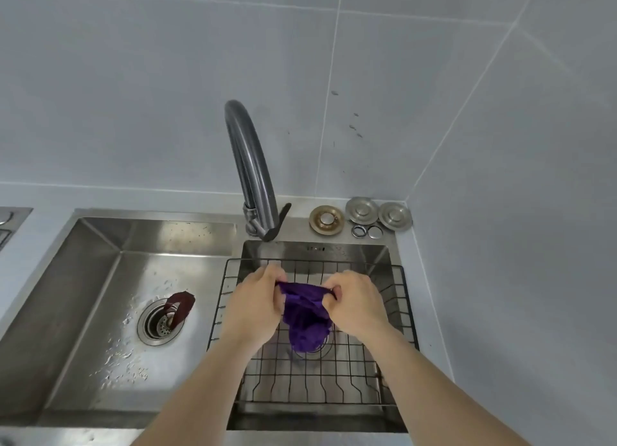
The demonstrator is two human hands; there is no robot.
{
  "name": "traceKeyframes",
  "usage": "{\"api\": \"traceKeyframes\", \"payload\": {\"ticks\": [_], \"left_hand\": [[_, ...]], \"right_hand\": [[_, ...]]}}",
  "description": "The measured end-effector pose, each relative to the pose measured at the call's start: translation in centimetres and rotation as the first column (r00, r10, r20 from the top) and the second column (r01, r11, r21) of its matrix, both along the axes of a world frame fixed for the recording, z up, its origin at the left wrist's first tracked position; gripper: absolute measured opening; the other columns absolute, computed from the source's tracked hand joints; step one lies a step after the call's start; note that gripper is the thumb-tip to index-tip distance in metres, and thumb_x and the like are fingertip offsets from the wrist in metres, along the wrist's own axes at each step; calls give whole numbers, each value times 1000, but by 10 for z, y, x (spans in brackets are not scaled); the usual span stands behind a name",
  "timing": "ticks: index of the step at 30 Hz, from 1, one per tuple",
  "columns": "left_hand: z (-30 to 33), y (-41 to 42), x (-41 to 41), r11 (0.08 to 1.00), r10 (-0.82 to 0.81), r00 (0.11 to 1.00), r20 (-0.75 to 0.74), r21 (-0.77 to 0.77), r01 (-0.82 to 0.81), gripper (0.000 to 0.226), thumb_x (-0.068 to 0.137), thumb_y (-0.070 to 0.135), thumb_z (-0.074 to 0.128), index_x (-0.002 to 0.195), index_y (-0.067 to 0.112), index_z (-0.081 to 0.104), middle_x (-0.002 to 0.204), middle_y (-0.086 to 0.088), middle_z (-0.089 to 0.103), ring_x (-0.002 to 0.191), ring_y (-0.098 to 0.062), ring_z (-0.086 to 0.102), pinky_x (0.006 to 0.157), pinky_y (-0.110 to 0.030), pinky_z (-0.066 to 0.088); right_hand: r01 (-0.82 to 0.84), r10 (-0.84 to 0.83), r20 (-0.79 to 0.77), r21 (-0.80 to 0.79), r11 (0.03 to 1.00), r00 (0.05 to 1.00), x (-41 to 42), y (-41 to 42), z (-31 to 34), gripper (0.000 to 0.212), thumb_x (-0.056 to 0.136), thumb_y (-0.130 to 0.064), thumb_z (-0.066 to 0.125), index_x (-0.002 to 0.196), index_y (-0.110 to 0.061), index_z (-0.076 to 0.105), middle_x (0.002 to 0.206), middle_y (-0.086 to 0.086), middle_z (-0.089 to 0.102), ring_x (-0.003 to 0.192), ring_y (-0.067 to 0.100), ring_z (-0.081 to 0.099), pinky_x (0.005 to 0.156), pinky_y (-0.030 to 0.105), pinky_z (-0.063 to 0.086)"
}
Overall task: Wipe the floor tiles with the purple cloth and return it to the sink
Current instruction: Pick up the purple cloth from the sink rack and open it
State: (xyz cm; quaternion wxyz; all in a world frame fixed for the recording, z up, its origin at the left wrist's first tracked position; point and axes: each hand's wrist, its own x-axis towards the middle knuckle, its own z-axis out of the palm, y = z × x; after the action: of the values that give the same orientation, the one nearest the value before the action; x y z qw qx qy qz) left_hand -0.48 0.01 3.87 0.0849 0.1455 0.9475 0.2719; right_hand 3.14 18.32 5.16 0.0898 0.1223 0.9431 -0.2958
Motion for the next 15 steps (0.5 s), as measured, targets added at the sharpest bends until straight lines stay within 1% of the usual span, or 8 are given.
{"api": "traceKeyframes", "payload": {"ticks": [2, 4, 6, 8, 11, 13, 14, 15], "left_hand": [[19, -5, 9, 999, -34, 996, -81, -4, 33, 14, 100, 17, 48, 109, 19, 58, 96, 7, 59, 85, -16, 54, 74, -29, 40], [37, -11, 17, 999, -51, 989, -142, -17, 49, 12, 102, 17, 44, 108, 22, 54, 95, 8, 56, 82, -15, 52, 72, -30, 40], [57, -19, 25, 998, -60, 986, -153, -21, 57, 11, 104, 20, 42, 110, 24, 49, 99, 6, 56, 80, -18, 56, 70, -34, 47], [80, -30, 37, 998, -67, 982, -178, -20, 65, 11, 104, 22, 40, 111, 25, 48, 106, 2, 59, 83, -23, 62, 73, -42, 55], [117, -50, 61, 998, -54, 965, -257, 21, 61, 12, 104, 22, 41, 113, 27, 49, 111, 1, 58, 86, -29, 65, 76, -47, 56], [142, -65, 80, 997, -51, 949, -311, 40, 67, 11, 104, 21, 43, 111, 27, 48, 108, 2, 56, 82, -30, 65, 74, -48, 56], [155, -73, 90, 997, -45, 940, -339, 47, 65, 11, 104, 20, 42, 110, 28, 48, 108, 2, 55, 80, -31, 65, 73, -48, 55], [168, -81, 101, 996, -35, 930, -365, 60, 62, 12, 104, 21, 41, 110, 28, 48, 108, 3, 54, 79, -32, 65, 73, -48, 54]], "right_hand": [[22, -21, -65, 8, 1000, 998, 12, -3, 16, 17, 94, -17, 64, 101, -27, 77, 97, -7, 63, 90, 15, 61, 80, 34, 55], [30, -27, -125, 26, 999, 992, 24, -8, 33, 18, 96, -16, 62, 103, -27, 75, 102, -3, 61, 95, 16, 60, 85, 34, 53], [34, -28, -180, 35, 999, 983, 36, -14, 54, 21, 97, -12, 59, 103, -26, 74, 103, -2, 59, 96, 15, 58, 86, 30, 49], [45, -39, -224, 23, 999, 974, 49, -23, 77, 28, 96, -5, 55, 104, -24, 74, 106, -1, 63, 99, 15, 57, 90, 30, 48], [67, -66, -311, -9, 998, 948, 71, -38, 111, 39, 89, 2, 52, 106, -25, 74, 110, -2, 73, 106, 15, 65, 97, 35, 54], [63, -80, -355, -60, 996, 931, 88, -50, 133, 42, 88, 7, 50, 109, -23, 71, 110, -2, 74, 107, 14, 69, 97, 34, 56], [64, -92, -371, -88, 994, 924, 99, -58, 147, 41, 89, 9, 49, 111, -20, 69, 109, -3, 73, 105, 12, 68, 95, 31, 56], [64, -102, -388, -110, 992, 916, 110, -65, 160, 39, 90, 11, 48, 111, -17, 66, 104, -5, 71, 100, 10, 67, 90, 27, 54]]}}
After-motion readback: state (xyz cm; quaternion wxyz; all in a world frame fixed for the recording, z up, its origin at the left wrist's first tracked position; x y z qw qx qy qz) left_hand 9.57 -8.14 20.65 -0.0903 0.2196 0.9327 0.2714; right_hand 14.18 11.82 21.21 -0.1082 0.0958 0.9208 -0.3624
